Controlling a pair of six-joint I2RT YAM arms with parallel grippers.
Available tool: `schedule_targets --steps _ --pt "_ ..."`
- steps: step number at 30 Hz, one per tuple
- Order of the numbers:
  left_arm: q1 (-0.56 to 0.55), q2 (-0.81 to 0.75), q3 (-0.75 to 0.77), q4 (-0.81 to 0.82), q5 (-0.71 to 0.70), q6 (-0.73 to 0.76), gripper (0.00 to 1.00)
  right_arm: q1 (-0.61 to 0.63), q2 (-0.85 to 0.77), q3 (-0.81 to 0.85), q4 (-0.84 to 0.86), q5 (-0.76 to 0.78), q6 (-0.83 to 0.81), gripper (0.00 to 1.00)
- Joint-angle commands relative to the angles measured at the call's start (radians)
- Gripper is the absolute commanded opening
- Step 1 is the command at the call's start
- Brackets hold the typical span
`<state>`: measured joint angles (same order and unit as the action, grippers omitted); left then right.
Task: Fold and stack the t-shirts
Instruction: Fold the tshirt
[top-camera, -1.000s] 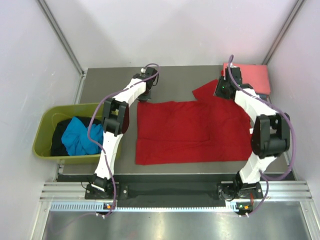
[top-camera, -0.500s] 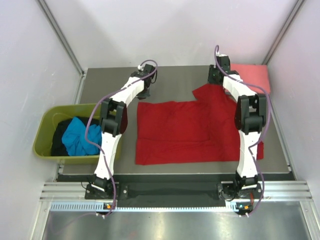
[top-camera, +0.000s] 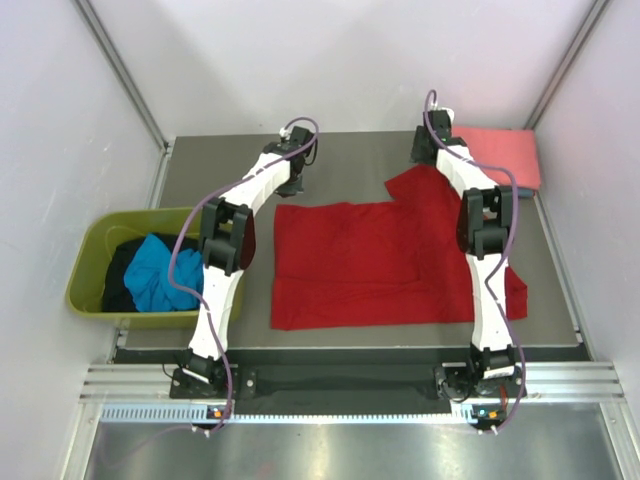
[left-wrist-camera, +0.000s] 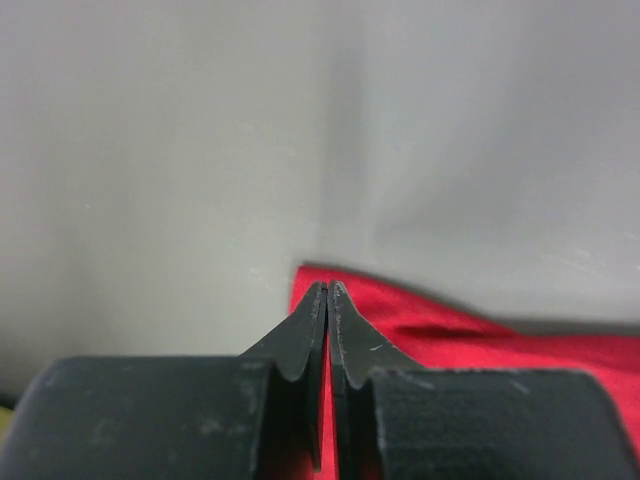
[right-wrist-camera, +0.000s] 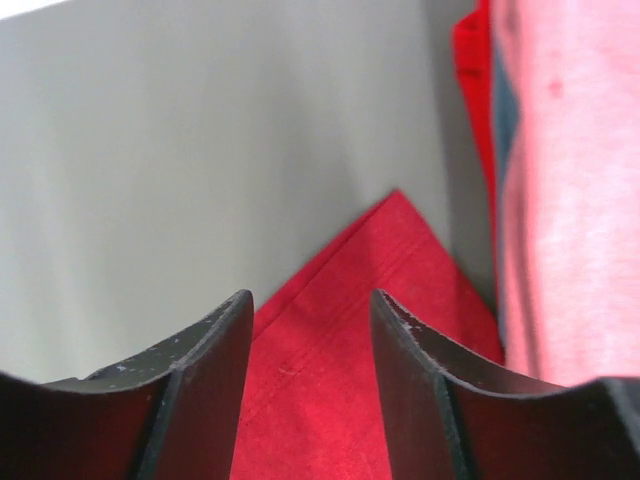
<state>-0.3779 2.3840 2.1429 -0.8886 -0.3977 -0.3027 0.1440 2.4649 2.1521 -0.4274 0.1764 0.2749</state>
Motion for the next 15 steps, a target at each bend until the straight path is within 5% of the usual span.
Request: schedule_targets --steps 1,6,15 --pt "-0.029 -0.1 0.003 0.031 0.007 0.028 0.06 0.014 0.012 0.065 -0.011 0.098 0.069 0.51" --pt "-0.041 -0.117 -0.005 0.024 0.026 0.025 0.08 0.006 0.048 0.078 -0.042 0.155 0.135 0.56" --pt "-0.067 -0.14 -0.009 0.023 0.071 0.024 0.12 0.003 0.057 0.083 -0.096 0.023 0.158 0.5"
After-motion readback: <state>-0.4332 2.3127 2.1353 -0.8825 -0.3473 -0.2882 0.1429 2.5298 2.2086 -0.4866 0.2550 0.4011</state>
